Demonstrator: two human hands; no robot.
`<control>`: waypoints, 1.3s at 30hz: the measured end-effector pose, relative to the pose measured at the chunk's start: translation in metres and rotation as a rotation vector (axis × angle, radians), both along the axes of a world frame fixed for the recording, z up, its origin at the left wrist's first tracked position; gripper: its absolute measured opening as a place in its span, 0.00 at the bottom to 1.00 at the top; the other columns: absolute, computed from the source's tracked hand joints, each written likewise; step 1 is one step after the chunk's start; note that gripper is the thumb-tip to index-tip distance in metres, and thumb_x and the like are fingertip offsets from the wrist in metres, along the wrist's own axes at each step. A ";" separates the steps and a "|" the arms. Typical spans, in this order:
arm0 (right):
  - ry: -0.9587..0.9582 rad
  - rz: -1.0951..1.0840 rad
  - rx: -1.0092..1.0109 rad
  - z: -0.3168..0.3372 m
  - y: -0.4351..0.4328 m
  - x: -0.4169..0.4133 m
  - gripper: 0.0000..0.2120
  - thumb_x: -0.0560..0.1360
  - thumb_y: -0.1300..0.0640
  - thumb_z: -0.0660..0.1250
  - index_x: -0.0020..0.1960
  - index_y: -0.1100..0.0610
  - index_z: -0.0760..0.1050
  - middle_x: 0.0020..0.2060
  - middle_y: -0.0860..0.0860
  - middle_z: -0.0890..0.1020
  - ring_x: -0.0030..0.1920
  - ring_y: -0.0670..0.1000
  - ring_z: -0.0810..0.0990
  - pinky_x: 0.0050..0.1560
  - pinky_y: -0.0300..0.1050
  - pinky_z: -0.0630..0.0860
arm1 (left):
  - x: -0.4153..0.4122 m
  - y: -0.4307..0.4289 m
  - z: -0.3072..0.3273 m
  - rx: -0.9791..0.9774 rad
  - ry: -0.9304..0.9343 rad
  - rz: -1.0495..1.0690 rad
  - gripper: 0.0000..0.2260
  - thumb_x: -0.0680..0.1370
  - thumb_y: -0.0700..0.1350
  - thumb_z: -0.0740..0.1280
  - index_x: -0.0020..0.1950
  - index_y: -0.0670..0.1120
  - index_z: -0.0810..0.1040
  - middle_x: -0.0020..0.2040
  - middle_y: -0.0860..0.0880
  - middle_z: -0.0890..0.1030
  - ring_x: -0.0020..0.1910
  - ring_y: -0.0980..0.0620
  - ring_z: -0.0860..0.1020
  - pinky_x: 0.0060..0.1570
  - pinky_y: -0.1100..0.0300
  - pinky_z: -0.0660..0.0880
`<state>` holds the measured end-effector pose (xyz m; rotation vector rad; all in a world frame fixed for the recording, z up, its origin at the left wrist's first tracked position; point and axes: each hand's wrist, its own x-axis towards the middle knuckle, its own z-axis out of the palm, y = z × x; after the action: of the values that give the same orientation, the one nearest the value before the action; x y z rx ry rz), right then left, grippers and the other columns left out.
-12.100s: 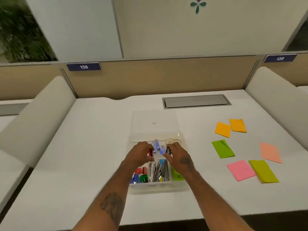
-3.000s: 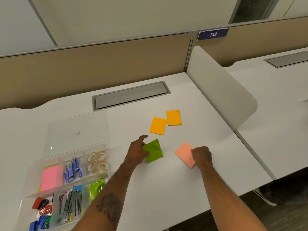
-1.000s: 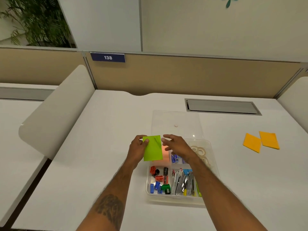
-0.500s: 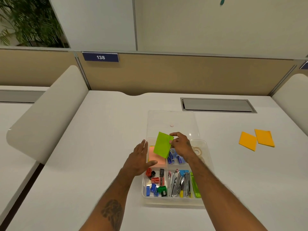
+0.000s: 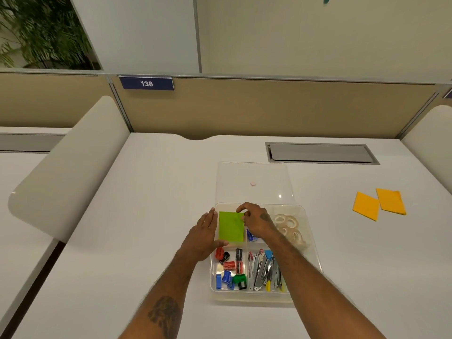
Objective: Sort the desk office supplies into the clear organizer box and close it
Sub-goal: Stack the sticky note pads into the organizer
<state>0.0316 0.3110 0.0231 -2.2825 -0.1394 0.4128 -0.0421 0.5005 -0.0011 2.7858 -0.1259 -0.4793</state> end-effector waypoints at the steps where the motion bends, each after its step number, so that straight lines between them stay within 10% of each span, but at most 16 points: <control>1: -0.018 0.019 -0.019 -0.002 0.000 0.000 0.09 0.77 0.60 0.63 0.52 0.47 0.77 0.50 0.52 0.80 0.49 0.52 0.79 0.50 0.50 0.79 | 0.000 0.001 0.001 -0.005 0.002 0.000 0.44 0.77 0.65 0.59 0.79 0.44 0.37 0.80 0.48 0.39 0.79 0.49 0.43 0.76 0.48 0.56; 17: -0.207 -0.403 -0.216 -0.002 -0.119 -0.003 0.23 0.77 0.43 0.63 0.69 0.50 0.66 0.71 0.51 0.62 0.68 0.54 0.67 0.62 0.49 0.71 | 0.050 -0.054 0.017 -0.012 -0.251 -0.092 0.49 0.66 0.76 0.34 0.79 0.46 0.39 0.80 0.45 0.39 0.79 0.46 0.41 0.77 0.48 0.49; 39: -0.037 -0.489 -0.455 -0.043 -0.432 0.084 0.31 0.77 0.37 0.58 0.74 0.52 0.58 0.77 0.57 0.53 0.76 0.58 0.55 0.67 0.58 0.67 | 0.184 -0.393 -0.013 -0.021 -0.141 -0.301 0.38 0.78 0.67 0.53 0.79 0.50 0.40 0.80 0.48 0.42 0.79 0.47 0.41 0.77 0.48 0.48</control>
<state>0.1157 -0.1213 -0.0197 -2.6554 0.5370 0.1507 0.1420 0.1072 -0.0140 2.7888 -0.5846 -0.3470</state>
